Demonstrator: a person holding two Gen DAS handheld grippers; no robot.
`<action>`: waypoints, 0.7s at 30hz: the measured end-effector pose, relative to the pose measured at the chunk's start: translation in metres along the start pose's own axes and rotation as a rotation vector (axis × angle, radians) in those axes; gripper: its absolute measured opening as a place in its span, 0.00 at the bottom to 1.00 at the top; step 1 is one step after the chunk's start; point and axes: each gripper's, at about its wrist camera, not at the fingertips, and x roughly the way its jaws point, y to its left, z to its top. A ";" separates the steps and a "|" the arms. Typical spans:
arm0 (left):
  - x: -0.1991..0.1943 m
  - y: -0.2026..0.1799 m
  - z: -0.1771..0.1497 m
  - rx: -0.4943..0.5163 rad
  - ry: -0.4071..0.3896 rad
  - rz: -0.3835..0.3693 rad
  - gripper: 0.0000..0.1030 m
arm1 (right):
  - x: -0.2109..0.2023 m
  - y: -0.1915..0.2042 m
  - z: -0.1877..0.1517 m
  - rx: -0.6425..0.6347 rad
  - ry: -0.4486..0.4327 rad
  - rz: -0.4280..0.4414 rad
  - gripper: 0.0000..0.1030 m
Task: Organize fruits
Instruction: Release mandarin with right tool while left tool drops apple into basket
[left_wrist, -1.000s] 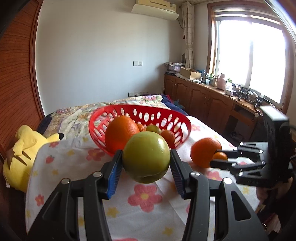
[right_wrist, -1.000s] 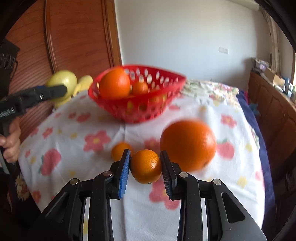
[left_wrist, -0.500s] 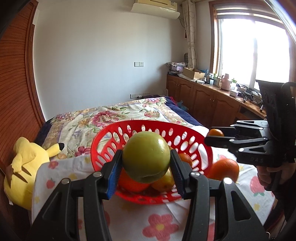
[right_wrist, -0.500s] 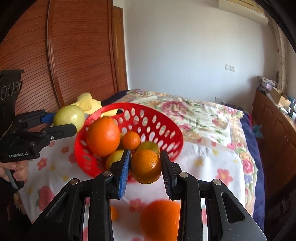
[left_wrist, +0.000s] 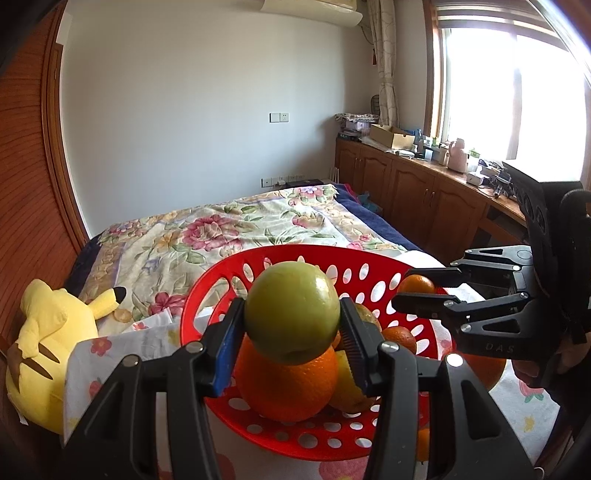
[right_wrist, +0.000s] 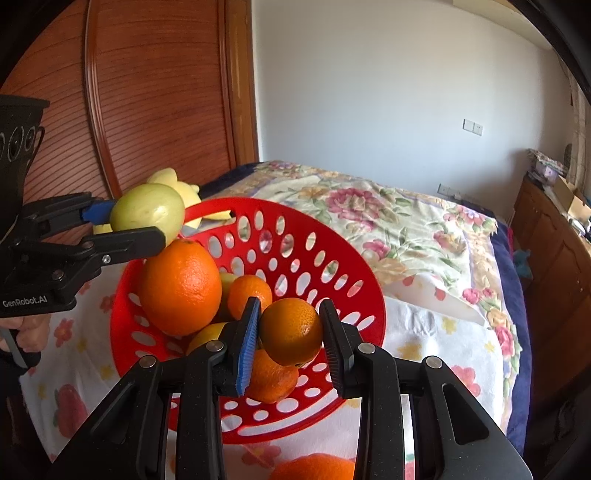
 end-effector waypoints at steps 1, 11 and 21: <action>0.001 0.000 -0.001 0.000 0.000 -0.003 0.48 | 0.002 0.000 -0.001 -0.001 0.005 0.000 0.31; 0.010 -0.008 0.005 0.016 0.003 -0.009 0.48 | -0.001 0.003 0.000 -0.003 -0.021 -0.001 0.32; 0.028 -0.027 0.009 0.040 0.025 -0.006 0.48 | -0.020 -0.010 -0.006 0.036 -0.061 -0.018 0.33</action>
